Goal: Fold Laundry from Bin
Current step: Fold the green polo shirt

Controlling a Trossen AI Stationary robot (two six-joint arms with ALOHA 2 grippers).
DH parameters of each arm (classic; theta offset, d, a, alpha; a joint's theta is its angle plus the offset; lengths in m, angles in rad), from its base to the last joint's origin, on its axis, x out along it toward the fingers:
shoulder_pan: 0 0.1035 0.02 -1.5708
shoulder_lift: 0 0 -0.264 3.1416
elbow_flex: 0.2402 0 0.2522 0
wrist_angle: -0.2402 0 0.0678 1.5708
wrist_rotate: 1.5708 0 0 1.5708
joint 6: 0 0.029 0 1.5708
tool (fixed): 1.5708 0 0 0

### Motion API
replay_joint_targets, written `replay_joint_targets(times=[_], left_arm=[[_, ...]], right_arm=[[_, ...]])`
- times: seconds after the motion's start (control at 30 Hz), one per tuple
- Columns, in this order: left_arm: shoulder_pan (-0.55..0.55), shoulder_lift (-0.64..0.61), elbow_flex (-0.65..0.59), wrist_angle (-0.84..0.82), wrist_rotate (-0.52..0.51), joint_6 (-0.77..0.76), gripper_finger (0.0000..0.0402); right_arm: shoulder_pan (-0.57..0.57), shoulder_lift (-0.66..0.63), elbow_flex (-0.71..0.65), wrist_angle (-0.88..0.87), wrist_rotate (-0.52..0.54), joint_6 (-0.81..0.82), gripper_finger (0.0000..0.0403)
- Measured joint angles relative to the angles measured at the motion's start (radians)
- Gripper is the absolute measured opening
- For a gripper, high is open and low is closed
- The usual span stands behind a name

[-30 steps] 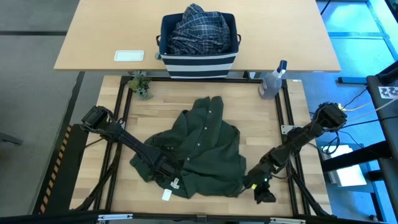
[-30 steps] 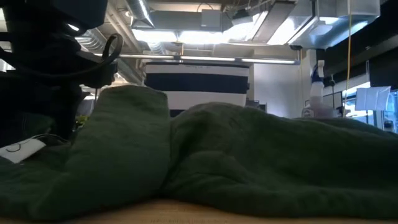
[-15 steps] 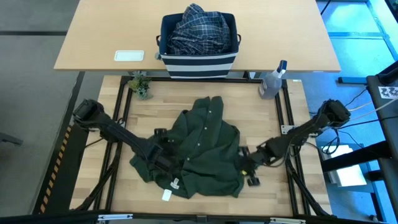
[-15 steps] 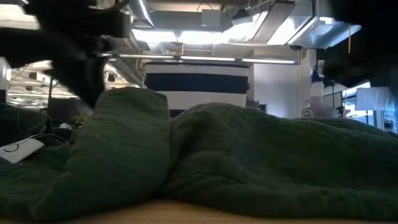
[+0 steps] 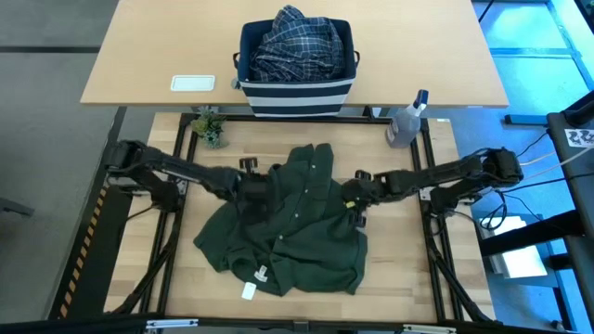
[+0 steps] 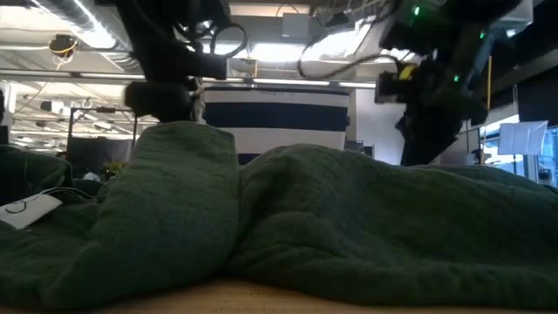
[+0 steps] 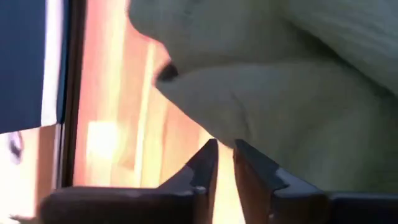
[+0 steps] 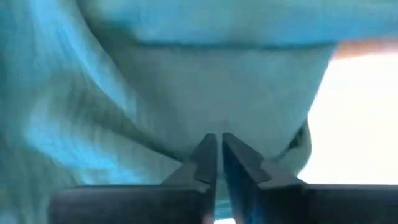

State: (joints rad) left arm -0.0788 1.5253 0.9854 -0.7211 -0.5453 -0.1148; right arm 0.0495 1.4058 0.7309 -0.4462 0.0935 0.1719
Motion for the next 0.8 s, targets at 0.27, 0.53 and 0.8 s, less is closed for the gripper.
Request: replay_joint_targets(times=[0.27, 0.53, 0.8], left_arm=[[0.203, -0.22, -0.293, 0.427, 0.207, 0.083, 0.0005], [0.355, -0.178, -0.376, 0.7, 0.375, 0.133, 0.0001], [0.428, -0.071, -0.375, 0.878, 0.48, 0.19, 0.0001]], right_arm=[[-0.085, -0.055, -0.152, 0.254, -0.075, -0.007, 0.0015], [-0.163, -0.032, -0.171, 0.323, -0.013, 0.001, 0.0005], [-0.223, -0.009, -0.17, 0.315, -0.008, -0.001, 0.0003]])
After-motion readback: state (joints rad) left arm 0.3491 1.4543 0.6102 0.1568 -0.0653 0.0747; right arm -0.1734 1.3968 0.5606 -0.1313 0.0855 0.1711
